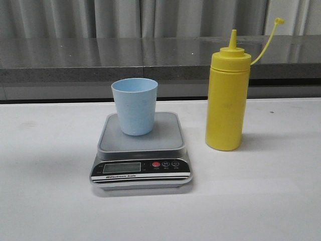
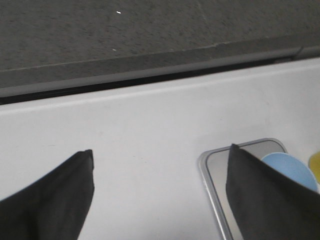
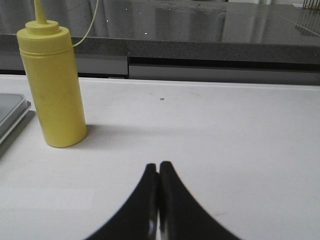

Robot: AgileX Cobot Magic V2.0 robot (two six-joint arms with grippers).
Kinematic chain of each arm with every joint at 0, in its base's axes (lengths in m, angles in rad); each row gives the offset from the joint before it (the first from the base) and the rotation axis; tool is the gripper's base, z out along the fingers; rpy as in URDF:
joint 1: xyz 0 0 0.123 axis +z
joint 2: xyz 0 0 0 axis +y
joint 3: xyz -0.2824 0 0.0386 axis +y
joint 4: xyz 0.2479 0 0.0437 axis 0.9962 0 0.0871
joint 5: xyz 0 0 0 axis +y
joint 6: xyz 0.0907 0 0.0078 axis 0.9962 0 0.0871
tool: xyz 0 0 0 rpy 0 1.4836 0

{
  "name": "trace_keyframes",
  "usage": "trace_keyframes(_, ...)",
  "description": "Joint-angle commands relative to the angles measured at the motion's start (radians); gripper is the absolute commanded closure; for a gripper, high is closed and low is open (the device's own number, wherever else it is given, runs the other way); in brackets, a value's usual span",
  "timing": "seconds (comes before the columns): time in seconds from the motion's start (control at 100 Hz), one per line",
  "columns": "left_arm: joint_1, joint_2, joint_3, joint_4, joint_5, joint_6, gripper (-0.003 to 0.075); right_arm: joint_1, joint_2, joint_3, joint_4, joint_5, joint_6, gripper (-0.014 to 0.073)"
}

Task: Pour seasoning into cup on scale with both arms

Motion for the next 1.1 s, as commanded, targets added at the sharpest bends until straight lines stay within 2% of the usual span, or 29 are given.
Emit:
trace_keyframes(0.0, 0.040, -0.144, 0.082, -0.008, -0.147, -0.014, 0.0206, -0.008, -0.019, -0.021, -0.008, -0.081, -0.001, 0.0661)
trace_keyframes(0.23, 0.112, -0.417, 0.415, 0.018, -0.322, -0.014, 0.0206, -0.008, -0.019, -0.021, -0.008, -0.081, -0.001, 0.0661)
trace_keyframes(0.45, 0.123, -0.683, 0.685, 0.024, -0.452, -0.014, 0.0206, -0.008, -0.019, -0.021, -0.008, -0.081, -0.001, 0.0661)
trace_keyframes(0.66, 0.123, -0.917, 0.835, 0.045, -0.504, -0.014, 0.0206, -0.008, -0.019, -0.021, -0.008, -0.081, -0.001, 0.0661)
trace_keyframes(0.85, 0.123, -1.077, 0.889, 0.054, -0.504, -0.014, 0.0216, -0.008, -0.019, -0.021, -0.008, -0.081, -0.001, 0.0661)
trace_keyframes(0.97, 0.123, -1.118, 0.904, 0.061, -0.504, -0.014, 0.0320, -0.008, -0.019, -0.021, -0.008, -0.081, -0.001, 0.0661)
trace_keyframes(1.09, 0.123, -1.124, 0.909, 0.073, -0.501, -0.014, 0.0512, -0.008, -0.019, -0.021, -0.008, -0.081, -0.001, 0.0661)
